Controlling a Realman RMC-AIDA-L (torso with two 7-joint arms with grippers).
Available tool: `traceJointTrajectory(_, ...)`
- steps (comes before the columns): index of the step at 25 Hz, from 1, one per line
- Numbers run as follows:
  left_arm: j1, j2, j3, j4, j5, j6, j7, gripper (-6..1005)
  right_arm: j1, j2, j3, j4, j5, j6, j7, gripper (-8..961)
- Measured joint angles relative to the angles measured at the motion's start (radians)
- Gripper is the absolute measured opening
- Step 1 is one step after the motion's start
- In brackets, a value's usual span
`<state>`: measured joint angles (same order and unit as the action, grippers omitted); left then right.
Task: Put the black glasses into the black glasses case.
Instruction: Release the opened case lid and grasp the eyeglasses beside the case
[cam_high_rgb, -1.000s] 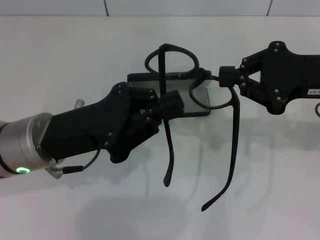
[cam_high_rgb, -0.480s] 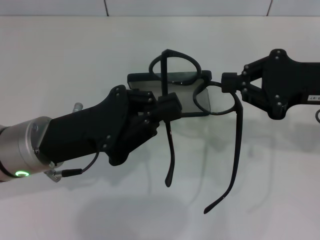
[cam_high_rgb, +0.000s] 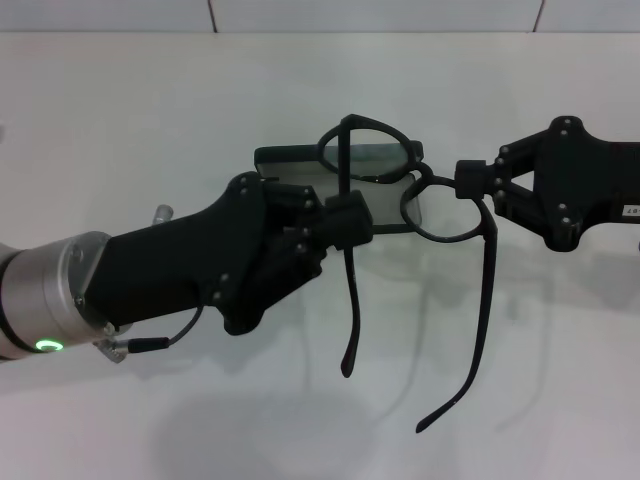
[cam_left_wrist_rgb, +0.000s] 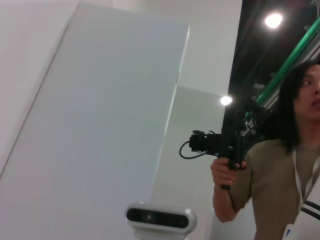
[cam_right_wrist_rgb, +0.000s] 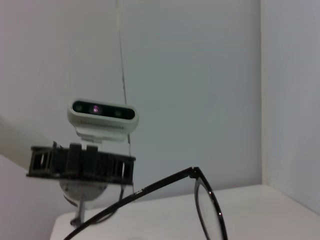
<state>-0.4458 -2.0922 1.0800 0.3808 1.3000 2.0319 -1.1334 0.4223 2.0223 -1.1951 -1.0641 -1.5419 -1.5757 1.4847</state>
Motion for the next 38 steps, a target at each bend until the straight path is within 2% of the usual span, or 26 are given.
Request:
traceJointTrajectory(12,0.006,0.0,0.017,0.0,0.0,-0.002,0.001,55,0.006,-0.003,-0.007,-0.001,0.016,-0.004,0.006,25)
traceJointTrajectory(16,0.017,0.0,0.015,0.0,-0.006,0.0,-0.001,55,0.004,-0.011,0.01,-0.033,-0.096,-0.003,0.085,26)
traceJointTrajectory(21,0.027,0.003,0.01,0.001,-0.013,-0.001,0.001,55,0.022,-0.017,0.026,-0.139,-0.327,-0.014,0.28,27)
traceJointTrajectory(27,0.029,0.005,0.009,0.001,-0.017,-0.002,0.001,54,0.142,-0.006,-0.004,-0.218,-0.619,-0.085,0.538,28)
traceJointTrajectory(32,0.056,0.006,0.005,0.0,-0.02,-0.003,0.004,54,0.24,-0.007,-0.094,-0.214,-0.798,-0.096,0.686,29)
traceJointTrajectory(38,0.078,0.006,-0.005,0.0,-0.022,-0.003,0.02,54,0.308,-0.001,-0.175,-0.186,-0.959,-0.087,0.781,31)
